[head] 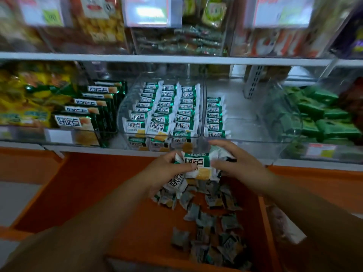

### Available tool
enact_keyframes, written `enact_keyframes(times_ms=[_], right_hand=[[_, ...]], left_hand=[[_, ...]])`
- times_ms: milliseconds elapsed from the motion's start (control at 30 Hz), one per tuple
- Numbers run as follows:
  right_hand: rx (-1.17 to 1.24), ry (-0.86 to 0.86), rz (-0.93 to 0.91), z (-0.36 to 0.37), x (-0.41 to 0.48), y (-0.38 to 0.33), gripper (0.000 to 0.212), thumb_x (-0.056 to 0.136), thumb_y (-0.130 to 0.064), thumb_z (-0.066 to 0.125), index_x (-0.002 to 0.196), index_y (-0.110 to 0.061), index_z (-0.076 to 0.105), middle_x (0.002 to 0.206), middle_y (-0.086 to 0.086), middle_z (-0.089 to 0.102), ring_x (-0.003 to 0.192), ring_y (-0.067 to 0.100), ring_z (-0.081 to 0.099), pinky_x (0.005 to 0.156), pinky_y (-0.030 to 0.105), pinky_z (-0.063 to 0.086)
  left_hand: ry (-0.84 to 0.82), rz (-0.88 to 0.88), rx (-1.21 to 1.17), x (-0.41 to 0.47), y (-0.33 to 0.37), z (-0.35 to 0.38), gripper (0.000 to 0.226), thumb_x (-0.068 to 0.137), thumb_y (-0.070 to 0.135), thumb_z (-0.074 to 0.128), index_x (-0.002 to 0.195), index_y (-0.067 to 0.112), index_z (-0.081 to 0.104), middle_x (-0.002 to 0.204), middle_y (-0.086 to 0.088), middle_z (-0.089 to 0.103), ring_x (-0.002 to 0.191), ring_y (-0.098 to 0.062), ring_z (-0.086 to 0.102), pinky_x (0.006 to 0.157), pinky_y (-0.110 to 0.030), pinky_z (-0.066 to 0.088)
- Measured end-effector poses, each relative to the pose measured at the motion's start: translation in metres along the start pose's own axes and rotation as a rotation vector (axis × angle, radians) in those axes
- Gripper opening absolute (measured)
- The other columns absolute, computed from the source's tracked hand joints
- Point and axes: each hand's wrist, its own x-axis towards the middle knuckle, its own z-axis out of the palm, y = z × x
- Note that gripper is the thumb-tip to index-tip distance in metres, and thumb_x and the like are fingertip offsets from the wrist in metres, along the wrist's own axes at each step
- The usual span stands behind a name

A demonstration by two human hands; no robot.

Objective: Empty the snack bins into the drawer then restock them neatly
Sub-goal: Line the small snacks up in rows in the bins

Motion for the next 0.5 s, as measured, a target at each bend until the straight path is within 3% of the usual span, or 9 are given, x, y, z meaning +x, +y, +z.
enact_keyframes(times_ms=[67, 133, 167, 233, 300, 367, 500], right_hand=[[0.019, 0.054, -0.009, -0.01, 0.002, -0.006, 0.051, 0.09, -0.029, 0.065, 0.121, -0.065, 0.047, 0.137, -0.029, 0.037, 0.121, 0.003, 0.047, 0.101, 0.041, 0.046], [0.059, 0.119, -0.006, -0.016, 0.007, -0.005, 0.058, 0.089, -0.023, 0.067, 0.125, -0.062, 0.045, 0.137, -0.021, 0.04, 0.12, 0.004, 0.046, 0.095, 0.04, 0.05], [0.135, 0.145, 0.006, -0.016, 0.011, -0.004, 0.058, 0.087, -0.02, 0.07, 0.127, -0.054, 0.046, 0.139, -0.012, 0.044, 0.12, 0.008, 0.05, 0.091, 0.039, 0.053], [0.292, 0.196, 0.032, -0.016, 0.02, 0.002, 0.052, 0.081, -0.015, 0.075, 0.125, -0.031, 0.052, 0.131, 0.005, 0.057, 0.107, 0.018, 0.064, 0.079, 0.034, 0.058], [0.301, 0.265, 0.025, -0.015, 0.028, 0.007, 0.045, 0.077, -0.017, 0.078, 0.116, -0.02, 0.054, 0.117, 0.007, 0.066, 0.097, 0.02, 0.069, 0.076, 0.033, 0.058], [0.223, 0.295, -0.038, -0.01, 0.034, 0.007, 0.041, 0.077, -0.024, 0.079, 0.109, -0.025, 0.055, 0.111, 0.0, 0.069, 0.1, 0.018, 0.068, 0.082, 0.036, 0.057], [0.033, 0.284, -0.174, 0.003, 0.04, -0.002, 0.044, 0.073, -0.046, 0.072, 0.113, -0.043, 0.052, 0.12, -0.013, 0.063, 0.113, 0.007, 0.058, 0.092, 0.031, 0.05]], left_hand=[[0.052, 0.026, -0.032, -0.005, 0.012, -0.002, 0.029, 0.089, 0.035, 0.068, 0.077, 0.037, 0.042, 0.085, 0.022, 0.045, 0.078, 0.006, 0.044, 0.09, -0.037, 0.032], [0.125, 0.061, -0.053, -0.004, 0.018, -0.004, 0.03, 0.09, 0.034, 0.067, 0.075, 0.032, 0.041, 0.086, 0.02, 0.048, 0.086, 0.001, 0.049, 0.095, -0.04, 0.034], [0.172, 0.083, -0.06, 0.0, 0.018, -0.005, 0.031, 0.091, 0.034, 0.067, 0.074, 0.028, 0.042, 0.091, 0.018, 0.051, 0.093, -0.003, 0.051, 0.097, -0.042, 0.036], [0.272, 0.123, -0.073, 0.008, 0.018, -0.006, 0.034, 0.09, 0.032, 0.068, 0.072, 0.023, 0.041, 0.089, 0.006, 0.054, 0.09, -0.008, 0.056, 0.085, -0.039, 0.039], [0.343, 0.163, -0.076, 0.015, 0.018, -0.007, 0.035, 0.089, 0.035, 0.069, 0.073, 0.022, 0.041, 0.081, 0.002, 0.05, 0.085, -0.016, 0.057, 0.078, -0.036, 0.036], [0.362, 0.188, -0.042, 0.02, 0.018, -0.006, 0.031, 0.087, 0.038, 0.07, 0.077, 0.023, 0.045, 0.086, 0.001, 0.054, 0.091, -0.021, 0.058, 0.081, -0.037, 0.036], [0.301, 0.203, -0.01, 0.03, 0.018, -0.001, 0.017, 0.087, 0.041, 0.069, 0.099, 0.046, 0.058, 0.117, 0.015, 0.053, 0.097, -0.002, 0.054, 0.08, -0.028, 0.04]])
